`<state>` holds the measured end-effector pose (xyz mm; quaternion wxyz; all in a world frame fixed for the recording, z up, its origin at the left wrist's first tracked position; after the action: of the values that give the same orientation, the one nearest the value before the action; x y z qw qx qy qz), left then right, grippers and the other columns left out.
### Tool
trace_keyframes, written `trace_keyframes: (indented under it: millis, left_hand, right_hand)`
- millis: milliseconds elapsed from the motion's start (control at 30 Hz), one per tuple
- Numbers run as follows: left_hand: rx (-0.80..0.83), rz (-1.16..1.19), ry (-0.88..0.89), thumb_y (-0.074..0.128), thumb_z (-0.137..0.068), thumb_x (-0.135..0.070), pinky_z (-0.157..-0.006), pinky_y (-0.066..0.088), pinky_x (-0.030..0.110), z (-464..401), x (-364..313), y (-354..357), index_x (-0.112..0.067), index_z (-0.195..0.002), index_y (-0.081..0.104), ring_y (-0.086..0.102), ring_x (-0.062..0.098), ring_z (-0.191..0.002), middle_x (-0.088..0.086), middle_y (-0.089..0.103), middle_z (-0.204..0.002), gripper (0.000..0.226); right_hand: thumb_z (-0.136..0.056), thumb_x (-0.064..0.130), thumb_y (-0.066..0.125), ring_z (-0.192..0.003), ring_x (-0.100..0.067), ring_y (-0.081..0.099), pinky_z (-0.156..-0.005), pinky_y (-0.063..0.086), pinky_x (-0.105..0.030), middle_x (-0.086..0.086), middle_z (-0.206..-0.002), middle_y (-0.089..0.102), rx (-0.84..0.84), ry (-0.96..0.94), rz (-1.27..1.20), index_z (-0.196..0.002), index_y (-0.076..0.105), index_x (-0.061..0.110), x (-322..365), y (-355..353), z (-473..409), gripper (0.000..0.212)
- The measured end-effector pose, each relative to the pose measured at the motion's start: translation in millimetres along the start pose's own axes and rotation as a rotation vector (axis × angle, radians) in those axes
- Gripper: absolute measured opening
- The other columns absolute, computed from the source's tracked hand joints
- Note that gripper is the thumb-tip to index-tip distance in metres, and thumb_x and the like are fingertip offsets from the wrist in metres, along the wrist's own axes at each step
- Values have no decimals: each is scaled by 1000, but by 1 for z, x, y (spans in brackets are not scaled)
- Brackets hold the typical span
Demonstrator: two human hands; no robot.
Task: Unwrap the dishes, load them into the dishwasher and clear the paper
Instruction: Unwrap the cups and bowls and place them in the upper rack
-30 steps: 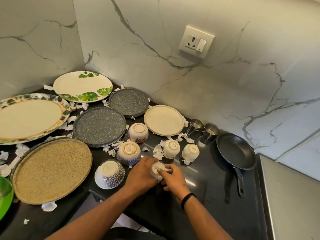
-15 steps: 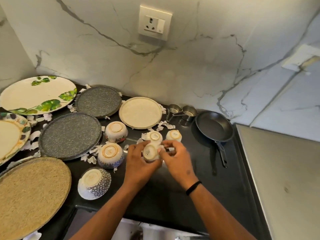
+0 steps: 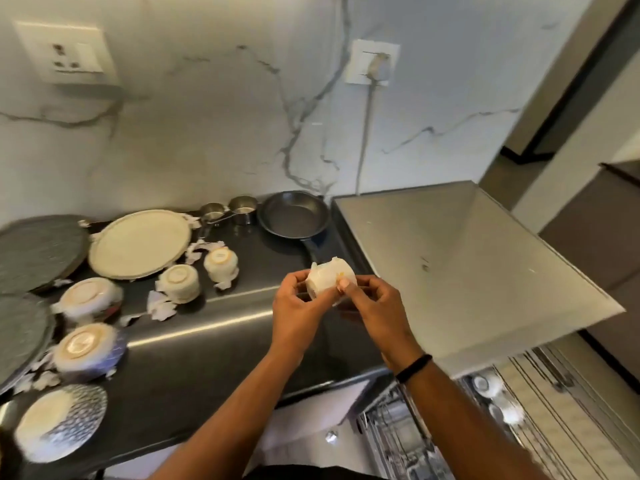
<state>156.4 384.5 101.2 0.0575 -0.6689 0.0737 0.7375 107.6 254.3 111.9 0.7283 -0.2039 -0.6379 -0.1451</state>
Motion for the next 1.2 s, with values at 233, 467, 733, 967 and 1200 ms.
trace_keyframes:
  millis: [233,467,733,967,1200]
  left_hand:
    - [228,292,-319,77,-86,-30,-80,62,41,56,8,114,-10,-118,63,74,31,-98,15,74,-109,41]
    - [426,201,-414,78,-86,-32,-80,62,42,115,32,206,-11,-120,63,75,33,-94,18,75,-106,44]
    - [605,-43,-500,80,-82,-8,-69,62,28,143,69,273,1,-108,66,76,32,-85,22,75,-99,31]
    - [808,-240,-570,79,-83,-7,-72,61,26,142,132,331,-6,-106,70,76,23,-90,12,78,-96,25]
    - [1094,-566,-513,85,-77,-12,-83,60,31,119,210,401,-10,-125,64,71,18,-99,5,73,-110,53]
  right_hand:
    - [-89,15,74,-96,-33,74,-85,61,-46,-17,-105,73,-222,106,-194,-109,67,4,-19,-131,48,24]
    - [-92,12,71,-89,-31,75,-76,63,-39,-21,-101,74,-362,176,-336,-109,67,0,-55,-229,94,21]
    - [-92,4,68,-74,-15,71,-63,59,-27,-11,-93,72,-565,279,-430,-103,67,9,-113,-303,123,12]
    - [-88,17,77,-94,-24,71,-77,61,-40,-11,-107,71,-727,471,-388,-113,65,11,-180,-336,134,29]
    - [-78,4,83,-106,-26,68,-86,61,-46,-9,-118,67,-892,698,-487,-121,55,10,-246,-373,112,52]
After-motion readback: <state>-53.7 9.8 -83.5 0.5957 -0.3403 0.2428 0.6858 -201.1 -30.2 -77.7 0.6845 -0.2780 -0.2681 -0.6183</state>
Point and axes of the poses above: each hand's wrist, its own z-axis away from the middle knuckle, its own y-axis out of the palm, x = y × z, the point moved 1 cm from there along -z, towards the middle knuckle
